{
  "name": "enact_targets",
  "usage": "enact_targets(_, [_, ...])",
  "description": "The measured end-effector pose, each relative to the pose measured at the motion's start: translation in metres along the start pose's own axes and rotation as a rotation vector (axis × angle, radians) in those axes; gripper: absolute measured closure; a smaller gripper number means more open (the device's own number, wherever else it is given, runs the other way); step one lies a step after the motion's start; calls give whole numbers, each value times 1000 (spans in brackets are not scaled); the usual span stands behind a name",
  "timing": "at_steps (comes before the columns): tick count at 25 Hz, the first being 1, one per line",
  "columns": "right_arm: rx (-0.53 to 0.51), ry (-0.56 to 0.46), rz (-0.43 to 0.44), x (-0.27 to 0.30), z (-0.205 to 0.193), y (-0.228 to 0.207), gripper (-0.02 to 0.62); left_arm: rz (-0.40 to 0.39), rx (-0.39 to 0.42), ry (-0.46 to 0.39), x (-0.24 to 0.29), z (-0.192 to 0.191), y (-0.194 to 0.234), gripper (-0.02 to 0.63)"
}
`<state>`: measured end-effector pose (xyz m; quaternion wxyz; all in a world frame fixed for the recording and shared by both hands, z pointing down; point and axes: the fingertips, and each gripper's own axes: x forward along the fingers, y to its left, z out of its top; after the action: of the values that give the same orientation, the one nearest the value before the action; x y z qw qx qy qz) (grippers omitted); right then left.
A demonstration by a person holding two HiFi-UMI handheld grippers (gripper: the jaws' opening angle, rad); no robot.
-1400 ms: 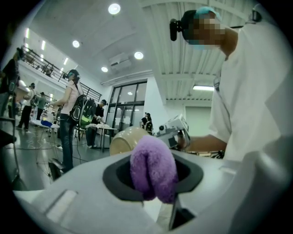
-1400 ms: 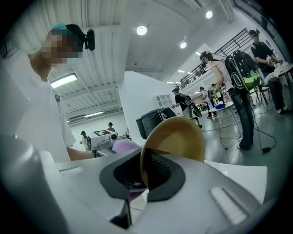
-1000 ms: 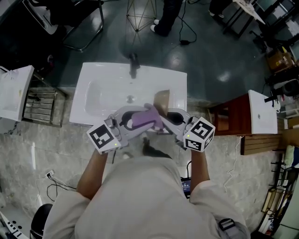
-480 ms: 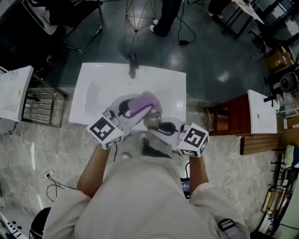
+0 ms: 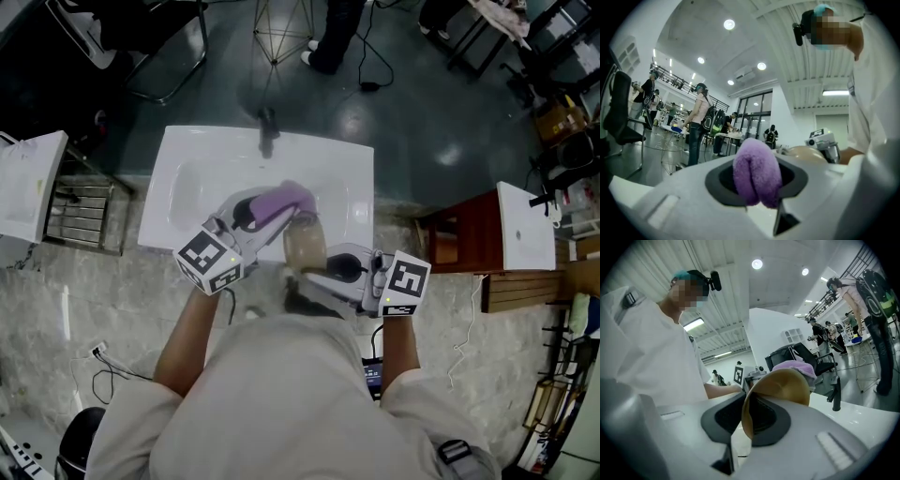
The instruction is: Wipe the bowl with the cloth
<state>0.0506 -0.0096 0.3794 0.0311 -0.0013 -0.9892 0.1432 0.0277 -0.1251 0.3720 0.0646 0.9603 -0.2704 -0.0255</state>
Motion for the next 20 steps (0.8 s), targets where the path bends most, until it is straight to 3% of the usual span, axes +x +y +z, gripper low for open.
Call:
enact_targets(11, [68,-280,70,-20,46,1,576,-2,-11,58,-8,-20,5,483])
enact_targets(14, [103,-365,40,-23,62,-11,581,-23,-1,71,-10,-24,-1,483])
enact_targets(20, [134,-366,-69,-18,66,-39,581,-62,-14,61,-7,-25,-18,483])
